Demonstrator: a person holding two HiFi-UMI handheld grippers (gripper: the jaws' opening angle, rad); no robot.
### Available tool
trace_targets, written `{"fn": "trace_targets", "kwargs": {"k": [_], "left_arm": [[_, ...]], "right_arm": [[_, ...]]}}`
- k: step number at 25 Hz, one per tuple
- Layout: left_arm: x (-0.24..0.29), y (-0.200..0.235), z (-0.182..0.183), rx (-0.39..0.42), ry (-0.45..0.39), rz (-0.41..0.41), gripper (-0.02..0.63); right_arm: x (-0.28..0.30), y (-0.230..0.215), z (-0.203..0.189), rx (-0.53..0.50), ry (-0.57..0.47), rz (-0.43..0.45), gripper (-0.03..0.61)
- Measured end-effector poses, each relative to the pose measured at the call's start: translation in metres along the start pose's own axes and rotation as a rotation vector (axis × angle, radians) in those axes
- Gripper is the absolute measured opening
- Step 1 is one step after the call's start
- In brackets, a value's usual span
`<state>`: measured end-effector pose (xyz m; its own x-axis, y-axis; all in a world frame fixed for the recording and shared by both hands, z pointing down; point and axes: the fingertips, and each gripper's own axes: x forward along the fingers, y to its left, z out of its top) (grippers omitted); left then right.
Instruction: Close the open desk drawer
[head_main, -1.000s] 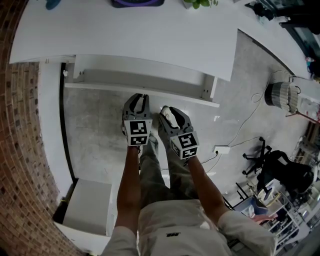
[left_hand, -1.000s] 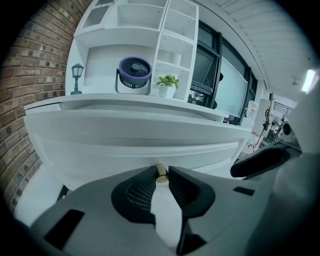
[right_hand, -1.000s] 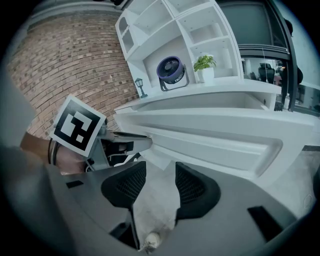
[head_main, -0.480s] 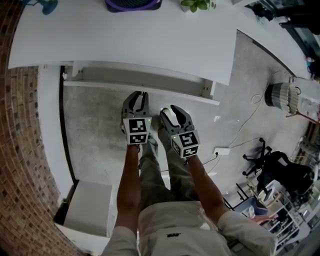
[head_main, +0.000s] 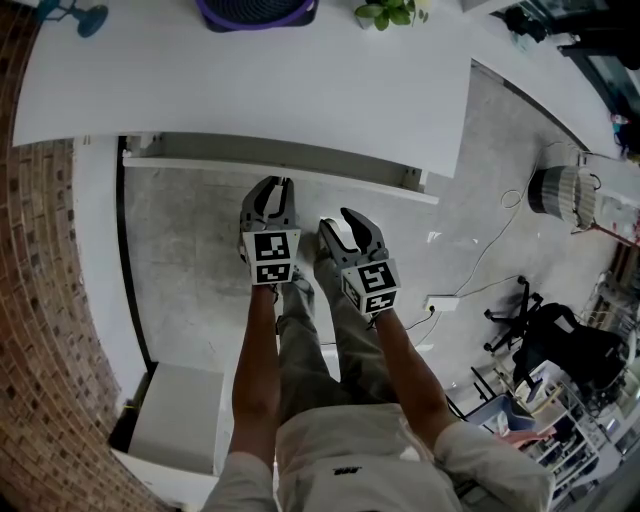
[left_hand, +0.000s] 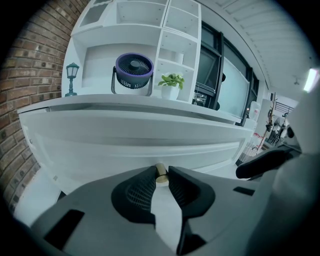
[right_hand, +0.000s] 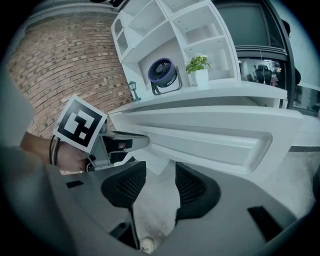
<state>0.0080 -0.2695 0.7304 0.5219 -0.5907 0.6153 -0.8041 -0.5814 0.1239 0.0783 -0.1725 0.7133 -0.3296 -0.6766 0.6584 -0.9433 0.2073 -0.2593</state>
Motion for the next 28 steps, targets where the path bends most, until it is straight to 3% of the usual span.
{"fn": "trace_targets", "kwargs": {"k": [28], "left_arm": [[0.043, 0.011, 0.035, 0.003, -0.017, -0.008, 0.089]], "right_arm": [[0.017, -0.031, 0.034, -0.010, -0.041, -0.030, 0.187]]}}
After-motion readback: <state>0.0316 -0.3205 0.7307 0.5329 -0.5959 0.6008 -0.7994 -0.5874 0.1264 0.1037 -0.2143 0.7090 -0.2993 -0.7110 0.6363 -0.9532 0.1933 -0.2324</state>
